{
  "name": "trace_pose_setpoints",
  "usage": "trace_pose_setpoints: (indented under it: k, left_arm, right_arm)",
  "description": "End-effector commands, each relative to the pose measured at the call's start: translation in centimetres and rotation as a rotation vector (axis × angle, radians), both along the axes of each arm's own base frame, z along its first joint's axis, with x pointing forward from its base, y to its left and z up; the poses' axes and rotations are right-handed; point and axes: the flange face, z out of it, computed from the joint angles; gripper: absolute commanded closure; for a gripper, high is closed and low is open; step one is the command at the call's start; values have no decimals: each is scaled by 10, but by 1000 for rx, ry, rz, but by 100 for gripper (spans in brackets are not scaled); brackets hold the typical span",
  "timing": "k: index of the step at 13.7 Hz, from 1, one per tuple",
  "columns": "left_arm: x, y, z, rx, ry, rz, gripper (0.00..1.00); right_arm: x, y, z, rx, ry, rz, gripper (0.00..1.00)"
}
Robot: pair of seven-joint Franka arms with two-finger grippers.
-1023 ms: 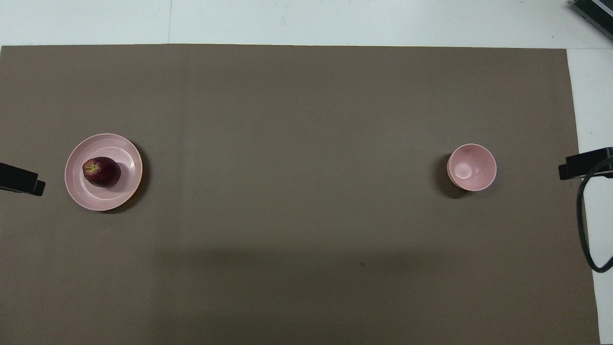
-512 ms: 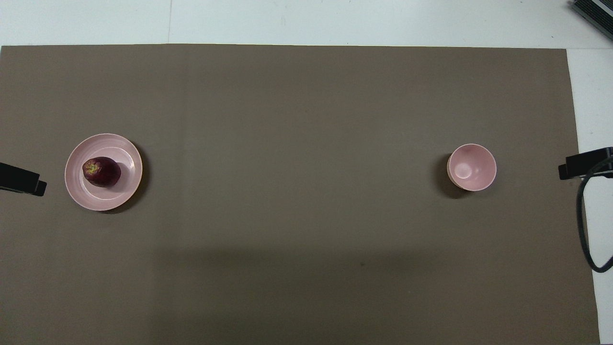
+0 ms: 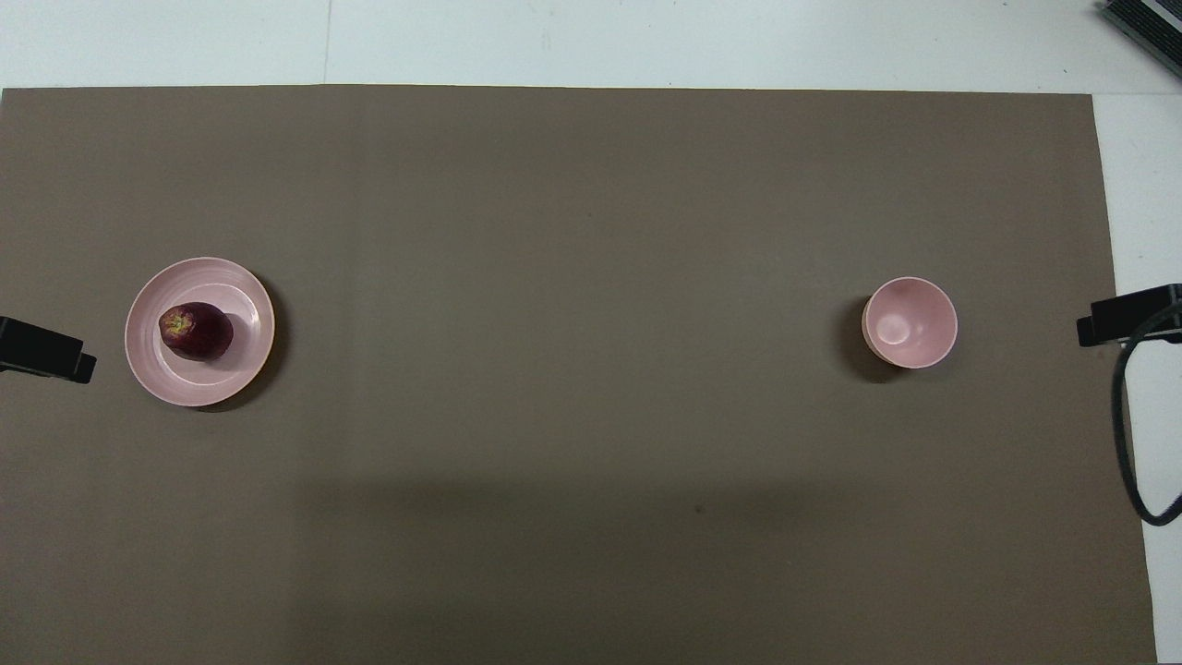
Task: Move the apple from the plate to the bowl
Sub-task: 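Reach the left gripper down to the red apple on the plate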
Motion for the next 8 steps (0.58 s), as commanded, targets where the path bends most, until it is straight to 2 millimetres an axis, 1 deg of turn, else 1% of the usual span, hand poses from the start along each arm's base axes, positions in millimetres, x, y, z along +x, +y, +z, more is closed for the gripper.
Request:
trace_pose_setpoints:
  k: [1,4,8]
  left_arm:
    - [-5,0,-18,-8,20,-2,0]
    - [3,-1,-43,-8,8,-3,0]
    - [11,7,-77,-11,-13,-7,0]
  right_arm:
    - [-6,-3,0,13,5,22,0]
    - [-6,-3,0,13,5,22,0]
    - [-6,-3,0,13,5,22,0]
